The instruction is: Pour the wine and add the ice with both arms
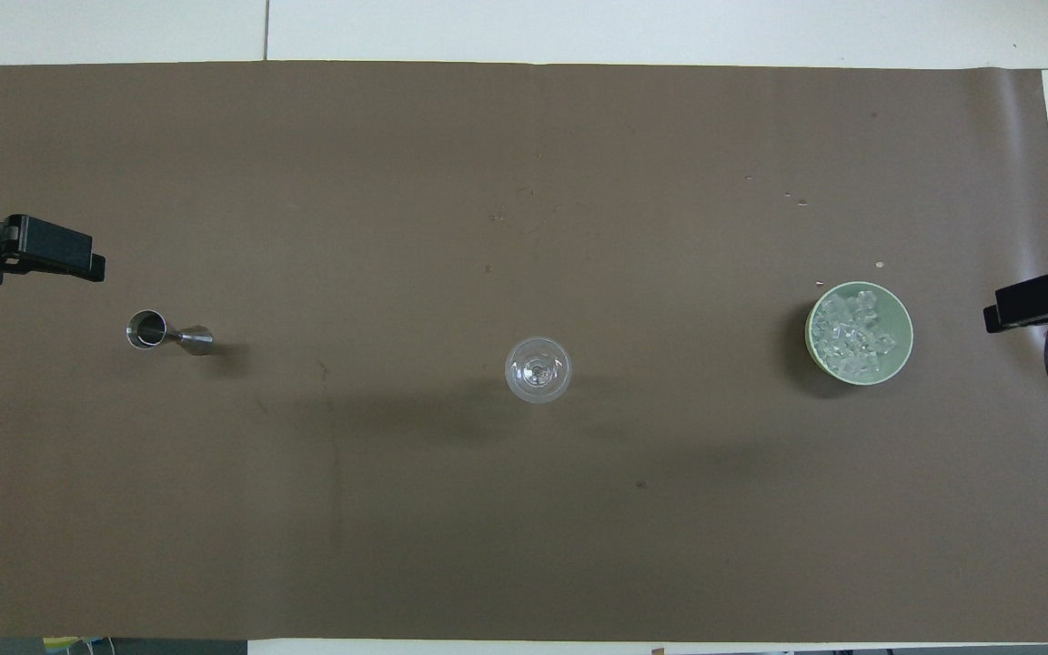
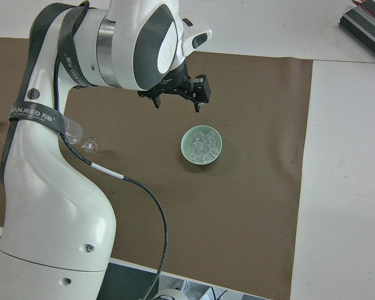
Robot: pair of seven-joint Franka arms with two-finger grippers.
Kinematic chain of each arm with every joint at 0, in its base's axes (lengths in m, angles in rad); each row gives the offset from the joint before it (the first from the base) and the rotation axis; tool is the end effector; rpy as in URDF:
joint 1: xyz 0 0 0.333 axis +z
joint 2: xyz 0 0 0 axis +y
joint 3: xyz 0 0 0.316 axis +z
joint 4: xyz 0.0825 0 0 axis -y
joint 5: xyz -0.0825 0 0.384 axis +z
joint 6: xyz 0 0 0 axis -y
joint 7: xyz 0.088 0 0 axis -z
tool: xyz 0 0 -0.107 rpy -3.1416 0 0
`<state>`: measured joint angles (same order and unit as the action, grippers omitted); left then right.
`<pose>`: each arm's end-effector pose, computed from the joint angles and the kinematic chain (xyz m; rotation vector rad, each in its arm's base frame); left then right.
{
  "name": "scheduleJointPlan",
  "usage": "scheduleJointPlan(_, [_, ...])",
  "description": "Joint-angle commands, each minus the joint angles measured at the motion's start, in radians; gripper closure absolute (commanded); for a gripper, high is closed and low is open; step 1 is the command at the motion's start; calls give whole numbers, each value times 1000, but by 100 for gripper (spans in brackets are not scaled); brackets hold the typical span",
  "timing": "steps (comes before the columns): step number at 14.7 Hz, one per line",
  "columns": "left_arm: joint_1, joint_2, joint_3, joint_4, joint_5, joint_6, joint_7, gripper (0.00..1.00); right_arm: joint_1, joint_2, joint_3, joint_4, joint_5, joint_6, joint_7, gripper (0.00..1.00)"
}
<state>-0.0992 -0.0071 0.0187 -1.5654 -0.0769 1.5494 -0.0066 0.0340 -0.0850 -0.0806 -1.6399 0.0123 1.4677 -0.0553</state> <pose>0.5478 -0.0525 0.6294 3.0628 -0.1152 -0.0188 0.5159 -0.0245 0.6291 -3.1151 -0.0156 0.1346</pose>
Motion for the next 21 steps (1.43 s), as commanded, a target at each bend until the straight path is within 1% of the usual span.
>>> scheduleJointPlan(1, [7,-4,0,-2,-9,-14,11,0,-3,-16,25,-15,8,2,-12,0])
scheduleJointPlan(5, [7,-4,0,-2,-9,-12,11,0,-5,-13,59,-11,9,10,14,0])
scheduleJointPlan(9, [7,-4,-2,-2,-9,-14,13,0,-5,-15,64,-11,9,6,15,0])
scheduleJointPlan(11, [7,-7,0,-2,-9,-73,11,0,-5,-15,64,-12,9,6,15,0])
scheduleJointPlan(14, [6,-7,-2,-1,-9,-80,13,0,-3,-16,65,-12,9,5,18,0])
scheduleJointPlan(16, [7,-10,-2,-2,-9,-112,5,0,-3,-16,65,-12,11,3,37,0])
scheduleJointPlan(20, [49,-10,-2,-4,-1,-69,11,0,-3,-19,65,-17,11,-1,38,0])
scheduleJointPlan(21, [50,-14,0,-28,-1,-60,8,0,-3,-19,65,-17,11,-1,38,0])
